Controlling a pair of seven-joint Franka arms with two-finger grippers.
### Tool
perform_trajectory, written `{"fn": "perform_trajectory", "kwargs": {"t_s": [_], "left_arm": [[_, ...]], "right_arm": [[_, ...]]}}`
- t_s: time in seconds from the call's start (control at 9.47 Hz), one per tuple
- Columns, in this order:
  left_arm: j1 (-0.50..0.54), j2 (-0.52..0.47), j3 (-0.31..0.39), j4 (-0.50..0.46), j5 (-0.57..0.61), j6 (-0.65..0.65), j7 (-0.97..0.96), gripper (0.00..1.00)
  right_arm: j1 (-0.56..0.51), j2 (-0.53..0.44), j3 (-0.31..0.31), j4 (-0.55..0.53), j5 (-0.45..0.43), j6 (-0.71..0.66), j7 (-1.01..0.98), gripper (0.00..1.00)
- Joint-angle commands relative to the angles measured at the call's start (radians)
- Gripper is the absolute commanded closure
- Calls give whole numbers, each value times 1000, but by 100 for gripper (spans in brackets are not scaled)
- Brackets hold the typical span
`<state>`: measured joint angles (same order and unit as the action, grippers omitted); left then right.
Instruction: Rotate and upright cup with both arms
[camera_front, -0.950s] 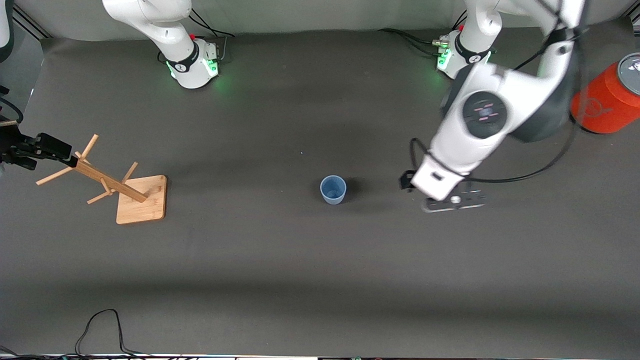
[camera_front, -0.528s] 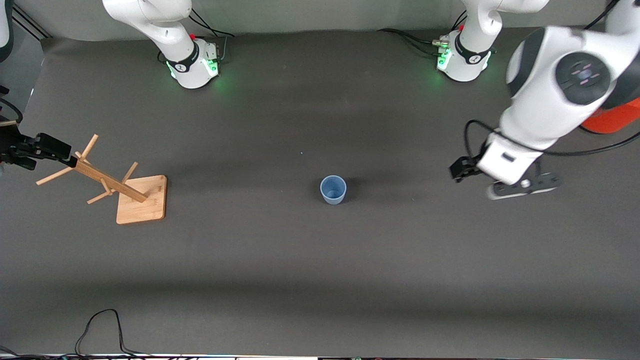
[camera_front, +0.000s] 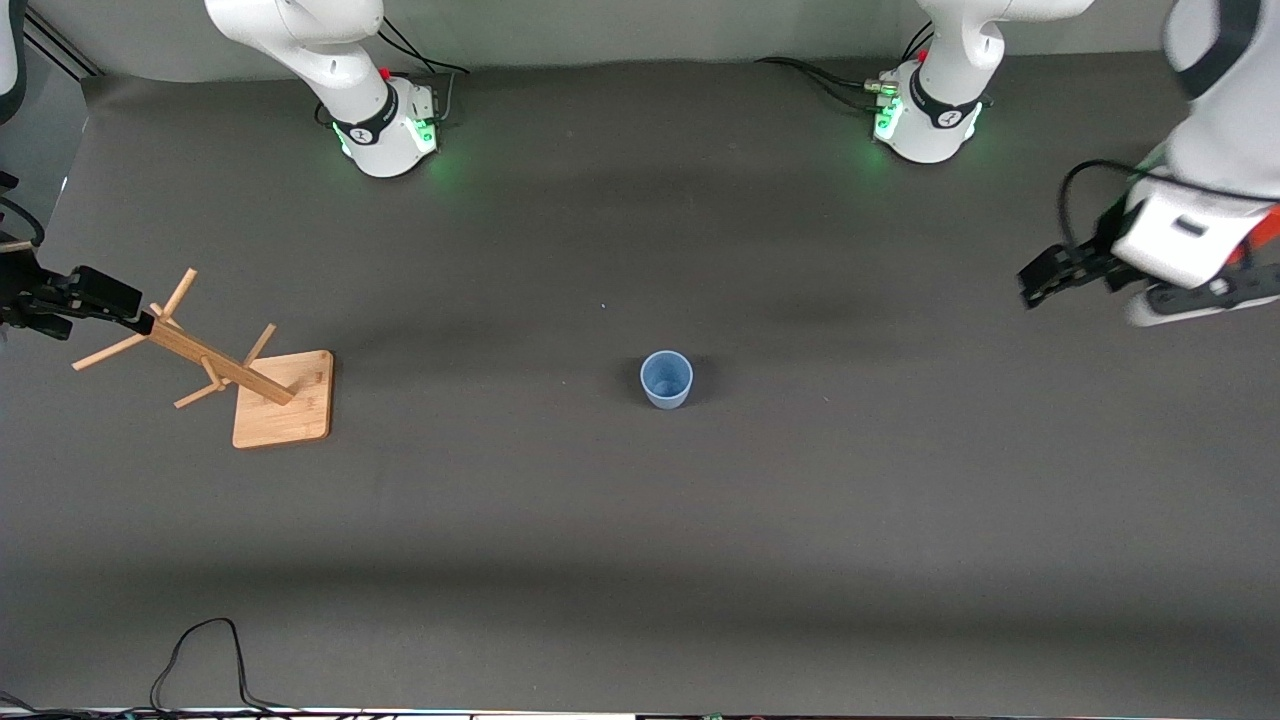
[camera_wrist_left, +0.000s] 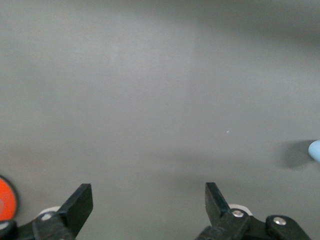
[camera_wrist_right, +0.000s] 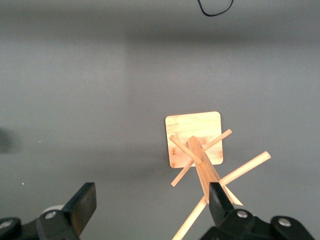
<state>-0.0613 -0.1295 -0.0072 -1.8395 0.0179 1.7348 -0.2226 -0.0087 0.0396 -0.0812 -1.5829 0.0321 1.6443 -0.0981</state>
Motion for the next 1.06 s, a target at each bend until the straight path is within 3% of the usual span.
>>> {"fn": "perform_trajectory", "kwargs": {"t_s": [0.0,0.11,0.21,0.32,0.42,0.53,0.95], "left_arm": [[-70,-47,62,-26,-12,-41,60,0],[-172,-58,172,-27,-9,-52,57,0],[-211,-55,202,-27,-6,-53,51,0],[-166,-48,169,-18,-1,-57,51,0],[-50,-38,47,-8,-1,-64,61,0],[12,-30,6,11,-1,-84,71,0],[11,-4,9,63,-7,-136,72,0]], "right_arm": [[7,-6,3,-9,0,-6,23,0],[10,-4,9,-14,0,-4,21,0],[18,-3,11,-14,0,-3,23,0],[18,2,11,-17,0,0,21,0],[24,6,11,-17,0,3,21,0],[29,6,11,-16,0,2,21,0],[29,6,11,-16,0,5,20,0]]}}
